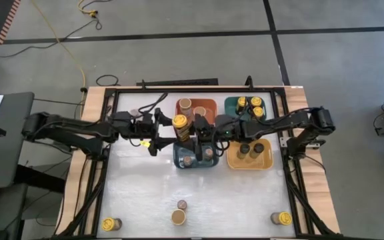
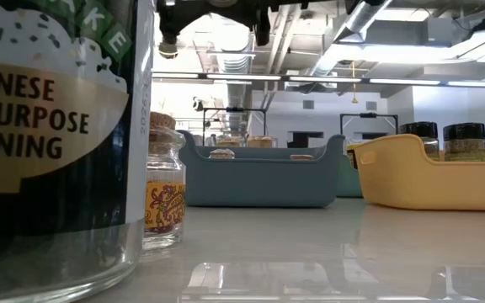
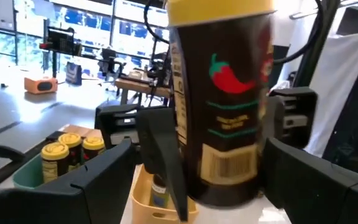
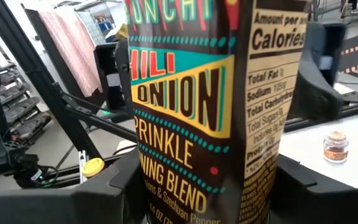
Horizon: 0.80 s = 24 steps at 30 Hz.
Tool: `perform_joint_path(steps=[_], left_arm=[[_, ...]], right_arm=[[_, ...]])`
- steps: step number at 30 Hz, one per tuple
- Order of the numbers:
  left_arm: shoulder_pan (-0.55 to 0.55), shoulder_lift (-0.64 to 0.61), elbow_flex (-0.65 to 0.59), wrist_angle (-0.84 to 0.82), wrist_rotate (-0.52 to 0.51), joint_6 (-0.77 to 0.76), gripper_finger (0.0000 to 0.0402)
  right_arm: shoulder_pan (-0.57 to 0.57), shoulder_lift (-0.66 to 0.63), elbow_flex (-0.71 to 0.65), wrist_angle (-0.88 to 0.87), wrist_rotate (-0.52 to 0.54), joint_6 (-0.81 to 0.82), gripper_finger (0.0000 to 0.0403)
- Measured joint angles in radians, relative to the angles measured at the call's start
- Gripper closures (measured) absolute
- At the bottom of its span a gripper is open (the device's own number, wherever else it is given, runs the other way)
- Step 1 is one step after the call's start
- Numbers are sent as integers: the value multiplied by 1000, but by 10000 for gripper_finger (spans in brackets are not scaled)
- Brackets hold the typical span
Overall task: Sort spices by type
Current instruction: Put the yellow spice bottle into the green bin
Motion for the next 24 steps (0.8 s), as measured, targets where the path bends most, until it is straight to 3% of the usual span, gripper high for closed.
perform_joint_path(steps=[9,20,24], left_arm=[[-1,114,80,7,30,-12,72],[-4,128,97,8,22,20,177],[-11,129,97,2,17,26,177]], right_arm=[[7,0,0,-8,-2,-16,158],[6,1,0,-5,2,-21,158],[7,1,0,-26,2,-21,155]])
